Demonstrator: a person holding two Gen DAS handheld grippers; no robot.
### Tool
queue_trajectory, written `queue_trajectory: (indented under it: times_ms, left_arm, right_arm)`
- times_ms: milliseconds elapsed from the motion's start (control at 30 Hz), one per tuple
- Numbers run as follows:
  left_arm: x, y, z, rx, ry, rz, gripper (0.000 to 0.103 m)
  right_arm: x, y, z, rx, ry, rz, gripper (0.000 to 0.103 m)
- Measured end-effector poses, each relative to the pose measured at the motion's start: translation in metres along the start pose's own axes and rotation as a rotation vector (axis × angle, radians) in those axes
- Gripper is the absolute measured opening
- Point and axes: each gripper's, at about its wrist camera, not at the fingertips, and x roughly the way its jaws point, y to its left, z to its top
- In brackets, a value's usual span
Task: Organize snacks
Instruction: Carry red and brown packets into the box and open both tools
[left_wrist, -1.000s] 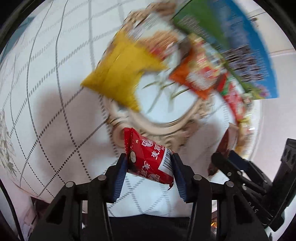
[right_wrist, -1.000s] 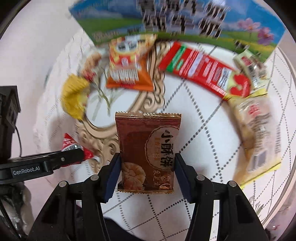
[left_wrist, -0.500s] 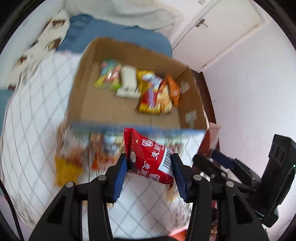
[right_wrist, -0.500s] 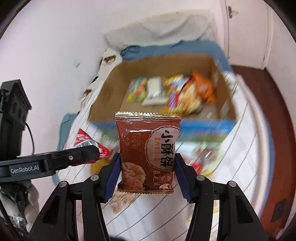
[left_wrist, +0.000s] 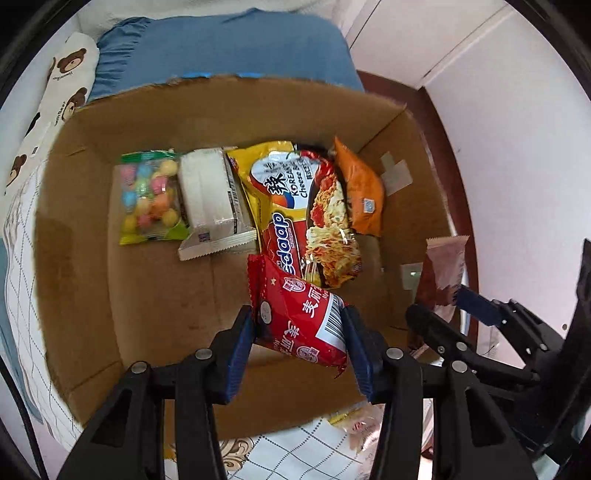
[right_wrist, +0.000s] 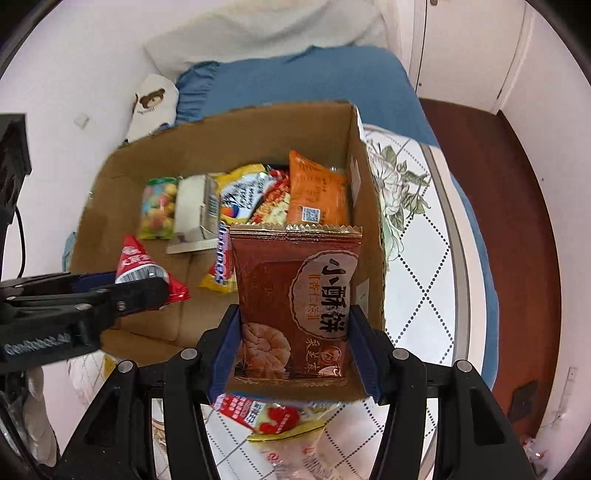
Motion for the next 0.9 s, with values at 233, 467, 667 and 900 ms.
queue_trajectory:
  times_ms: [233, 467, 667, 900]
  left_arm:
    - [0.024, 0.002, 0.011, -0.021, 0.071, -0.006, 0.062]
    - [0.017, 0.003, 0.011, -0.008, 0.049, 0.013, 0.089]
    - [-0.003, 0.006, 0.003, -0.017, -0.018, 0.037, 0.089]
    - [-0.032, 0.011, -0.019, -0.019, -0.182, 0.126, 0.089]
  right_arm:
    - [0.032, -0.009, 0.007, 0.013, 0.075, -0.009, 0.060]
    - [0.037, 0.007, 0.006, -0.033, 0.123, -0.023, 0.096]
    - [0.030, 0.005, 0.001, -0.001, 0.104, -0.020, 0.096]
    - [0.006, 0.008, -0.014, 0.032, 0.029, -0.027, 0.096]
